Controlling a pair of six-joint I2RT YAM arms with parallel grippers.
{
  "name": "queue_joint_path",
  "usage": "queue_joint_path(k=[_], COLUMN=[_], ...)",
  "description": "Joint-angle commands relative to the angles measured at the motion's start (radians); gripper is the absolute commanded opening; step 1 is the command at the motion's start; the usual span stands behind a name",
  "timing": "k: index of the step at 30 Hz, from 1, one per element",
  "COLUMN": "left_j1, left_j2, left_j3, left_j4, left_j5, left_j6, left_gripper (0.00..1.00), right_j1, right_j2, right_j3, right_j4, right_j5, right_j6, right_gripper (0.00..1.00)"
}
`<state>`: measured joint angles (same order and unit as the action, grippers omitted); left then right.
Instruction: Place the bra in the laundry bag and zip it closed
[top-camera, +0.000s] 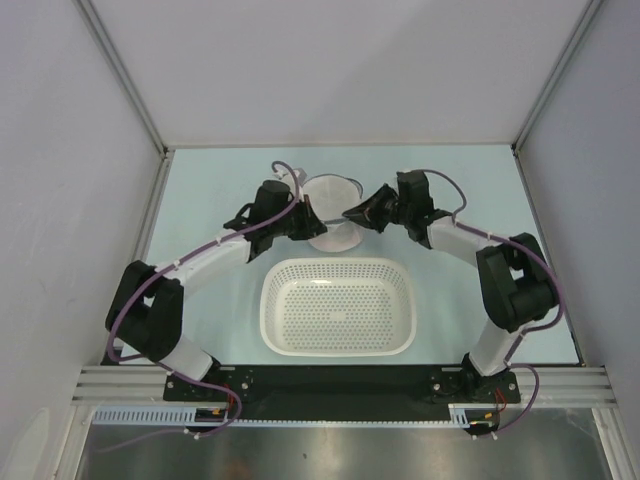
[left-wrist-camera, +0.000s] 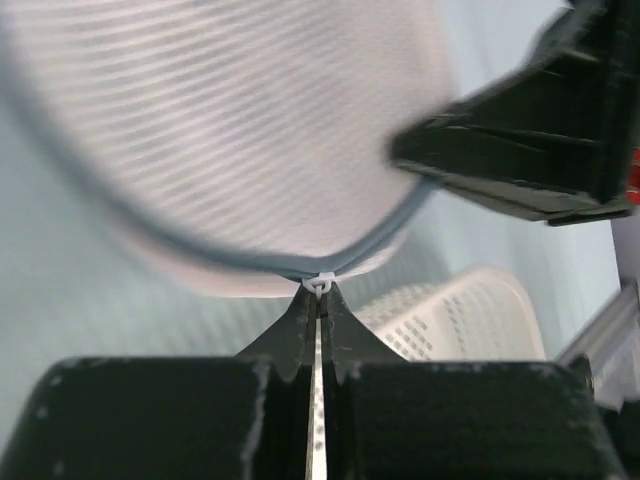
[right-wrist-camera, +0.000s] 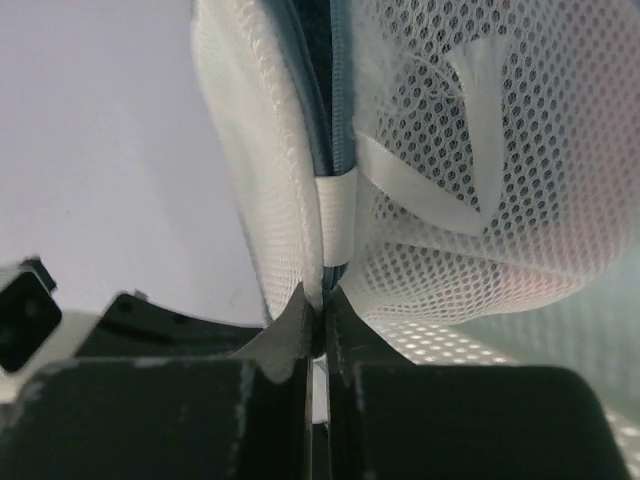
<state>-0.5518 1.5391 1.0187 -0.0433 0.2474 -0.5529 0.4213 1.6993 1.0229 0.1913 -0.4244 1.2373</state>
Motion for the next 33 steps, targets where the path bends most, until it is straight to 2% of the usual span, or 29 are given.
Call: queue_joint_path(k=[1,4,6,9,11,12,13,14,17,18,20,22,23,24,27,31,33], left_j1=[0.151,0.179,0.181,0.152,0.112,0.099,0.075,0.064,0.043,0.039,0.039,0.036,0.036,0.033,0.023,0.001,-0.011], left_j2=[-0.013,0.006,0.013,0.016,0.01,0.007,0.001,-0.002,0.006,0.01,0.024,0.035,0.036,0.038,0.033,0.03,0.03], left_j3=[-0.012,0.035,0.046,0.046,0.041,0.037,0.023,0.014,-0.002,-0.005,-0.014,-0.019,-0.02,-0.023,-0.034,-0.037,-0.039], left_j4=[-0.05,-0.082,-0.032,0.026,0.04,0.078,0.117,0.135,0.18,0.183,0.204,0.218,0.223,0.224,0.237,0.235,0.227], left_j5=[-0.06,-0.063,0.007,0.107,0.142,0.154,0.174,0.174,0.162,0.159,0.161,0.171,0.176,0.178,0.174,0.165,0.158], left_j6=[-0.065,-0.022,-0.007,-0.01,-0.019,-0.028,-0.054,-0.071,-0.117,-0.127,-0.148,-0.156,-0.157,-0.157,-0.157,-0.147,-0.139], left_gripper=[0.0,0.0,0.0,0.0,0.0,0.0,0.0,0.0,0.0,0.0,0.0,0.0,0.0,0.0,0.0,0.0,0.0], right_j1=[-0.098,-0.105,-0.108,-0.108,-0.102,-0.099,-0.098,-0.096,-0.096,-0.092,-0.088,-0.081,-0.075,-0.066,-0.032,0.036,0.056], right_j2=[0.131,0.232,0.275,0.356,0.399,0.405,0.41,0.407,0.354,0.321,0.22,0.156,0.12,0.061,-0.048,-0.124,-0.139], right_j3=[0.198,0.37,0.434,0.554,0.638,0.654,0.676,0.68,0.683,0.666,0.584,0.527,0.47,0.442,0.302,0.192,0.146], right_j4=[-0.15,-0.321,-0.36,-0.401,-0.441,-0.444,-0.457,-0.455,-0.528,-0.556,-0.582,-0.619,-0.63,-0.638,-0.558,-0.442,-0.374], right_j5=[-0.258,-0.339,-0.37,-0.355,-0.295,-0.268,-0.208,-0.18,-0.05,0.048,0.108,0.189,0.216,0.252,0.231,0.23,0.265], right_j6=[-0.337,-0.471,-0.547,-0.561,-0.54,-0.527,-0.506,-0.486,-0.458,-0.464,-0.47,-0.486,-0.496,-0.501,-0.463,-0.313,-0.263], right_gripper=[0.0,0.0,0.0,0.0,0.08,0.21,0.28,0.42,0.62,0.76,0.93,0.94,1.0,1.0,1.0,0.95,0.88])
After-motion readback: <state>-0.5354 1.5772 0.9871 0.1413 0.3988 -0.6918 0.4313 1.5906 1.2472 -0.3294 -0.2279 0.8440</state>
